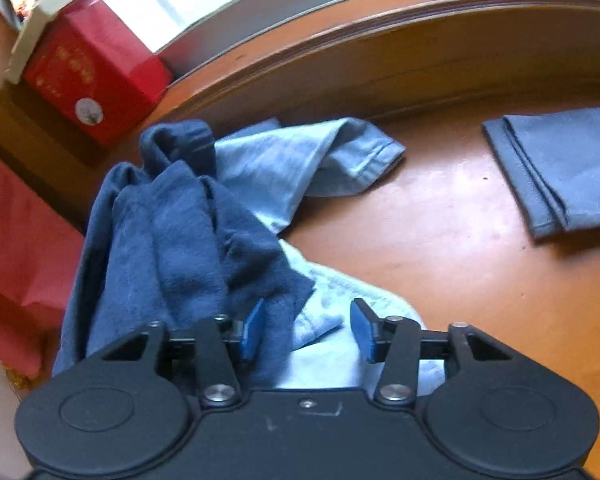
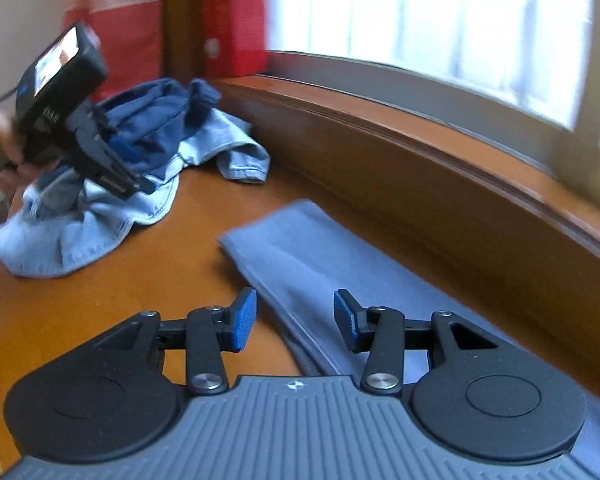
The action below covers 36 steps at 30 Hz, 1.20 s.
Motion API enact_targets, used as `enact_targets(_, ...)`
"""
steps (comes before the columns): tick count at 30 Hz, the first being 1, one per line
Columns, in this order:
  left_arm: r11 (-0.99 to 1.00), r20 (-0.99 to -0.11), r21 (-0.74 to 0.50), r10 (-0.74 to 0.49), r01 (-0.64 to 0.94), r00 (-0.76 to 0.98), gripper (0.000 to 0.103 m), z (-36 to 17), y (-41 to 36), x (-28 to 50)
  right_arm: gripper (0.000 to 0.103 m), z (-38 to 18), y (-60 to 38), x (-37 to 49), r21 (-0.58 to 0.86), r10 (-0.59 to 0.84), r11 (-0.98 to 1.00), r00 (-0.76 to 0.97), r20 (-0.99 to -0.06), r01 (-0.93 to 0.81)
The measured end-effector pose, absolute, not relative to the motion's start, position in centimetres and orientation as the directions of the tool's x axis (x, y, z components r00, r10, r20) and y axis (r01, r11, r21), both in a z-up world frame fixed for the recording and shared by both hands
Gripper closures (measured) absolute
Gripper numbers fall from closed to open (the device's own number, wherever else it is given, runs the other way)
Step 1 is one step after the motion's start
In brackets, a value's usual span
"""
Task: Fold clothes
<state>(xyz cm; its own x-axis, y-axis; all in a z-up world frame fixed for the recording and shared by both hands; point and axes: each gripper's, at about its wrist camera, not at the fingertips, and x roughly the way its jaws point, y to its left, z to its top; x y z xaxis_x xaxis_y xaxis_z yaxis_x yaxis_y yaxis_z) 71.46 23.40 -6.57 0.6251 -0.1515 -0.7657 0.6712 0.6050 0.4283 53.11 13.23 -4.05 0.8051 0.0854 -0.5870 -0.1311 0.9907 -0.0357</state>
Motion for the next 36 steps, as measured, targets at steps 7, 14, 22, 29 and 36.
enact_targets(7,0.499,-0.756,0.298,-0.397,0.814,0.52,0.036,-4.7,23.2,66.3,0.057,-5.9,16.8,57.7,-0.16,0.057,0.969,0.796,-0.603,-0.19)
enact_targets(14,0.335,-0.804,0.245,-0.454,0.91,0.384,0.036,-7.4,22.0,63.7,0.073,-6.2,16.7,59.4,-0.122,0.052,0.978,0.771,-0.635,-0.166)
enact_targets(22,0.351,-0.829,0.177,-0.451,0.92,0.331,0.036,-8.4,22.0,65.7,0.094,-2.3,13.9,59.2,0.114,0.035,0.993,0.868,-0.496,0.025)
enact_targets(29,0.383,-0.839,0.096,-0.465,0.919,0.282,0.034,-8.7,22.6,67.1,0.094,-2.6,14.3,61.4,0.156,0.062,0.988,0.906,-0.419,0.005)
enact_targets(36,0.408,-0.843,0.088,-0.455,0.908,0.286,0.034,-8.7,23.7,67.2,0.094,-4.1,15.8,62.5,0.139,0.029,0.99,0.908,-0.419,0.033)
